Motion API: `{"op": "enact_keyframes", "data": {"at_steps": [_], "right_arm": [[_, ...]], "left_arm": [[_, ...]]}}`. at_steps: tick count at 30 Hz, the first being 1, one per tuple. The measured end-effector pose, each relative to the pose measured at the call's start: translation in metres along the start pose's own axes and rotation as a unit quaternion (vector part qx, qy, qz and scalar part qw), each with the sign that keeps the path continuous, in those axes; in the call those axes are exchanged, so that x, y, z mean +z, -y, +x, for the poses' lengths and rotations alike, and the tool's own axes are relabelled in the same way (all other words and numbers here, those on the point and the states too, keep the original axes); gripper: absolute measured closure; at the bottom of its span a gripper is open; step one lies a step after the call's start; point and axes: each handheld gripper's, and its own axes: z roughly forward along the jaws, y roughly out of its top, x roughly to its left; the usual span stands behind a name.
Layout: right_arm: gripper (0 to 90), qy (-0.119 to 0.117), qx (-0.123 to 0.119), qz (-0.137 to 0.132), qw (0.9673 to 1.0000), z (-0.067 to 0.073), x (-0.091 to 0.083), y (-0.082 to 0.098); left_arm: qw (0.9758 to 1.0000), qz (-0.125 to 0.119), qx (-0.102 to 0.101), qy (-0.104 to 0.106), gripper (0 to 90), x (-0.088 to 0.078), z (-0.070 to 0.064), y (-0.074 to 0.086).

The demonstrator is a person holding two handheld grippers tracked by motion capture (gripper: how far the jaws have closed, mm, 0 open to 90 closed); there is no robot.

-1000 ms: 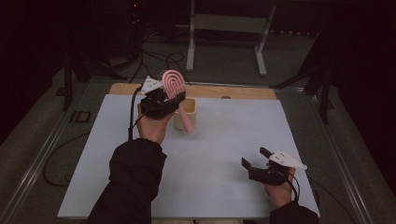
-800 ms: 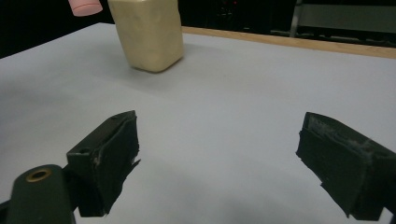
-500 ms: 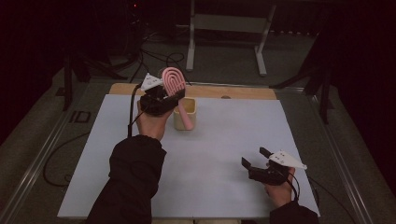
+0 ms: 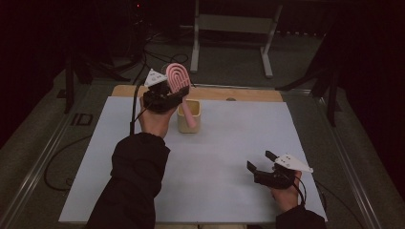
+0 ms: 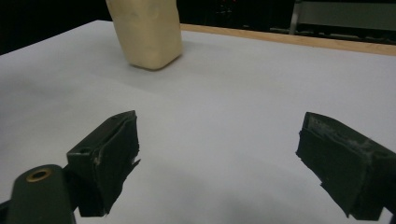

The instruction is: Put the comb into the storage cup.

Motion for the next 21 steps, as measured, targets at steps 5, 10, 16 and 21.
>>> {"op": "enact_keyframes", "data": {"at_steps": [5, 10, 16, 21], "right_arm": [[12.5, 0.0, 0.0, 0.001, 1.0, 0.0, 0.0, 0.0], [12.5, 0.0, 0.0, 0.003, 1.0, 0.0, 0.0, 0.0], [12.9, 0.0, -0.002, 0.004, 1.0, 0.0, 0.001, 0.0], [12.8, 0.0, -0.002, 0.004, 1.0, 0.0, 0.0, 0.0]], "left_arm": [[1.0, -0.001, 0.007, -0.002, 62.8, 0.002, -0.001, -0.006], [0.9998, -0.002, 0.018, -0.002, 62.8, 0.005, -0.003, -0.013], [0.9996, -0.002, 0.029, -0.004, 62.8, 0.01, -0.005, -0.019], [0.9994, -0.002, 0.032, -0.008, 62.8, 0.015, -0.005, -0.021]]}}
